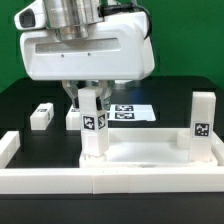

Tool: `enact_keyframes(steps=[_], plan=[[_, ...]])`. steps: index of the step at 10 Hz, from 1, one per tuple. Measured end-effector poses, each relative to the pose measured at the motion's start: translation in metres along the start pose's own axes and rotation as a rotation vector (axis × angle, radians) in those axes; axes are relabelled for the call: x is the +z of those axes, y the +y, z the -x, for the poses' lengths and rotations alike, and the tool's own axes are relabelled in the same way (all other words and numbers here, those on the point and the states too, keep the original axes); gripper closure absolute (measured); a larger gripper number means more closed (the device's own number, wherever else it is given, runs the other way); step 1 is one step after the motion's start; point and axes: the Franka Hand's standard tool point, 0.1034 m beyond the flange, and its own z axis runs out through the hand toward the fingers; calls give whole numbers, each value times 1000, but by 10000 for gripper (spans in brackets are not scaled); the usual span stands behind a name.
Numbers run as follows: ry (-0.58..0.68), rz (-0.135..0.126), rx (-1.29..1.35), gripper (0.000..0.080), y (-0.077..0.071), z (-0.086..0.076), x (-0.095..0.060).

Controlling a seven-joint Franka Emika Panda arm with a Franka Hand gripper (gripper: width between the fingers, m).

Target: Assemble desk

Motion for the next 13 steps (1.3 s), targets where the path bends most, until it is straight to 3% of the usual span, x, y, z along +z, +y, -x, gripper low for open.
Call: enact_keyframes(steps=[3, 4, 5, 6, 9, 10, 11, 12, 13], plan=[[3, -11, 442, 512, -7, 1, 2], [-4, -54, 569, 511, -9, -2, 2], [5, -80, 736, 511, -10, -4, 3], [0, -84, 856, 511, -12, -3, 3], [2, -82, 797, 511, -12, -3, 3], [8, -78, 626, 331, -13, -2, 4], [13, -76, 389, 207, -16, -1, 4], [8, -60, 244, 207, -20, 4, 2], [10, -60, 162, 162, -21, 8, 0]])
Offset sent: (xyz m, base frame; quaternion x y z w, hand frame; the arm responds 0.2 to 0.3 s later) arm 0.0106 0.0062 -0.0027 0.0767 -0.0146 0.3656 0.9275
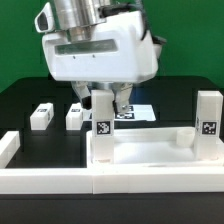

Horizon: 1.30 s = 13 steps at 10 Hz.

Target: Assemble desk

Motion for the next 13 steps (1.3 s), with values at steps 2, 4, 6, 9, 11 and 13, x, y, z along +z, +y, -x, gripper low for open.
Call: enact_keyframes(steps=[2, 4, 6, 9, 11, 13], plan=[[-1, 6, -128, 152, 3, -1, 2], [10, 40, -497, 151, 6, -5, 2], [9, 48, -590, 151, 5, -7, 4], [10, 45, -495, 432, 5, -6, 5], [14, 46, -353, 510, 7, -7, 5], [18, 44, -212, 510, 6, -7, 5]])
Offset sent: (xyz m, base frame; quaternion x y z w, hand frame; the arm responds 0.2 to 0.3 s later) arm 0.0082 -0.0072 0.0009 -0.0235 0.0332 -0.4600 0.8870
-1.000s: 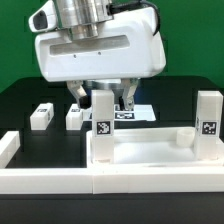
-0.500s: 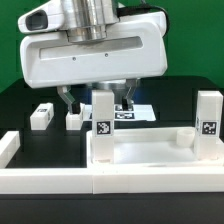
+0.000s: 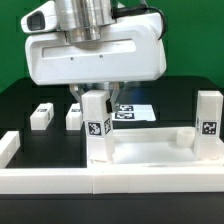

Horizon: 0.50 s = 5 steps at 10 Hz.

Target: Assemble desk

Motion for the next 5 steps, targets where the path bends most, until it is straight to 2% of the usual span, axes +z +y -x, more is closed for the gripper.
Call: enact_keyframes(steps=[2, 4, 5], plan=[[-12, -1, 446, 510, -4, 0, -3], [-29, -32, 859, 510, -11, 2, -1], [-28, -51, 972, 509, -11, 3, 2]])
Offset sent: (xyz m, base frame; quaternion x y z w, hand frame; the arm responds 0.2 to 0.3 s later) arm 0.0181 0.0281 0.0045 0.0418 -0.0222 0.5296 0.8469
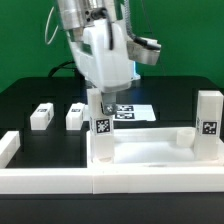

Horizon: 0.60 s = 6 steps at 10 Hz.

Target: Assemble desk

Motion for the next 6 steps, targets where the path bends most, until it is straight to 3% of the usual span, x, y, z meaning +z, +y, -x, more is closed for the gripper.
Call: enact_keyframes(steps=[1, 2, 3, 4, 5, 6], plan=[[0, -1, 36, 509, 0, 0, 0], [0, 0, 48, 413, 0, 1, 0], [0, 0, 17, 413, 0, 1, 0], [4, 2, -62, 235, 0, 1, 0], [6, 10, -262, 235, 0, 0, 0], [0, 30, -451, 167, 1, 2, -1]])
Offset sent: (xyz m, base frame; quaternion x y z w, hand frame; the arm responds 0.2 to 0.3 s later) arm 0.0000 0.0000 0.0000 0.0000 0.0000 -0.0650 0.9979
